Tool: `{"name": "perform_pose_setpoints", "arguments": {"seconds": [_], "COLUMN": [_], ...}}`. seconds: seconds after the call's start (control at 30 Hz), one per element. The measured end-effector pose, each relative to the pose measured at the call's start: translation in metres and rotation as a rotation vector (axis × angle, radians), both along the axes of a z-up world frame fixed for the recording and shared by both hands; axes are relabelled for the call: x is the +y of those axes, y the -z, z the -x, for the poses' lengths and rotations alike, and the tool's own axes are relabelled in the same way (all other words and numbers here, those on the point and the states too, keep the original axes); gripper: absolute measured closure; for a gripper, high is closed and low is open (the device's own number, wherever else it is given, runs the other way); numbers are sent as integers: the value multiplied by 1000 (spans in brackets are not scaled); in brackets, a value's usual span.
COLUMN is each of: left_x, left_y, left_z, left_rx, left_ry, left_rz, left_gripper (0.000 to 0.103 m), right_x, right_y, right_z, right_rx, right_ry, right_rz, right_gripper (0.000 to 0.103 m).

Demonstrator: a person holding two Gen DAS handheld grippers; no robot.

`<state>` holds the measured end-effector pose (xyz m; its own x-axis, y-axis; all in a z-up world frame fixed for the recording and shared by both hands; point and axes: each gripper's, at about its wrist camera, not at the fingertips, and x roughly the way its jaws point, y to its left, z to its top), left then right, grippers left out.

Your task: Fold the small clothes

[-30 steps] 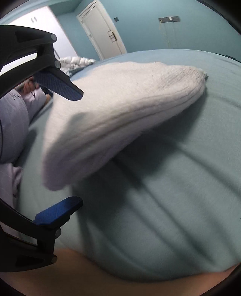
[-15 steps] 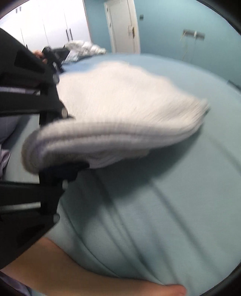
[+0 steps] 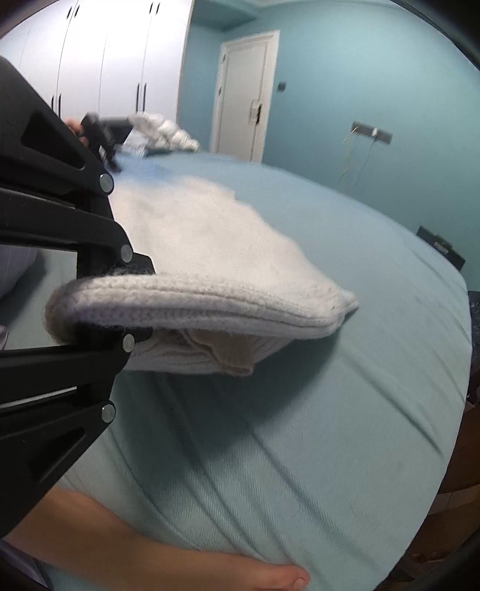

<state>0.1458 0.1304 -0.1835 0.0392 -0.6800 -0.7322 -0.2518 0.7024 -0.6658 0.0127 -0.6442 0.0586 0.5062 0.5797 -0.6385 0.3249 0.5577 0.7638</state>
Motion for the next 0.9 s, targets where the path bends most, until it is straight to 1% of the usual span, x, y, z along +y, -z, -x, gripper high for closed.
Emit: {"name": "perform_pose_setpoints", "arguments": {"seconds": [0.07, 0.13, 0.17, 0.27, 0.33, 0.4, 0.5, 0.53, 0.57, 0.6, 0.63, 0.7, 0.77, 0.8, 0.83, 0.87, 0.9], "left_x": [8, 14, 16, 19, 19, 20, 16, 11, 6, 3, 0, -8, -18, -19, -16, -9, -6], "left_y": [-13, -28, -35, -48, -51, -54, -55, -58, -62, -65, -67, -74, -73, -71, -72, -74, -72], "left_z": [2, 5, 10, 25, 35, 39, 23, 11, -11, -31, -49, -96, -146, -171, -188, -203, -211], "left_rx": [-12, -35, -44, -41, -6, 38, 119, 126, 119, 109, 90, 25, -33, -53, -82, -121, -136], "left_ry": [-26, -45, -55, -46, -49, -61, -96, -109, -121, -139, -163, -205, -187, -183, -220, -284, -324], "left_rz": [24, 21, 15, -17, -28, -43, -71, -76, -91, -102, -109, -151, -192, -200, -204, -211, -217], "left_gripper": [77, 78, 78, 79, 79, 79, 80, 79, 79, 79, 80, 81, 82, 82, 81, 79, 72], "right_x": [-7, -9, -9, 4, 9, 10, 8, 5, 9, 4, 2, -4, -11, -11, -14, -17, -18], "right_y": [-11, -28, -38, -54, -63, -67, -64, -61, -49, -41, -38, -38, -40, -40, -36, -27, -18], "right_z": [7, 11, 14, 22, 28, 33, 32, 25, 15, 2, -12, -51, -97, -116, -138, -161, -179], "right_rx": [-92, -179, -204, -210, -205, -178, -122, -81, -44, 3, 25, 41, 69, 90, 125, 189, 248], "right_ry": [31, 44, 43, 22, 3, 9, 27, 39, 62, 89, 110, 131, 146, 155, 171, 186, 196], "right_rz": [-113, -155, -175, -162, -149, -146, -156, -164, -183, -221, -231, -200, -155, -128, -96, -69, -59], "right_gripper": [98, 98, 99, 99, 99, 98, 98, 98, 98, 98, 98, 98, 98, 96, 94, 92, 85]}}
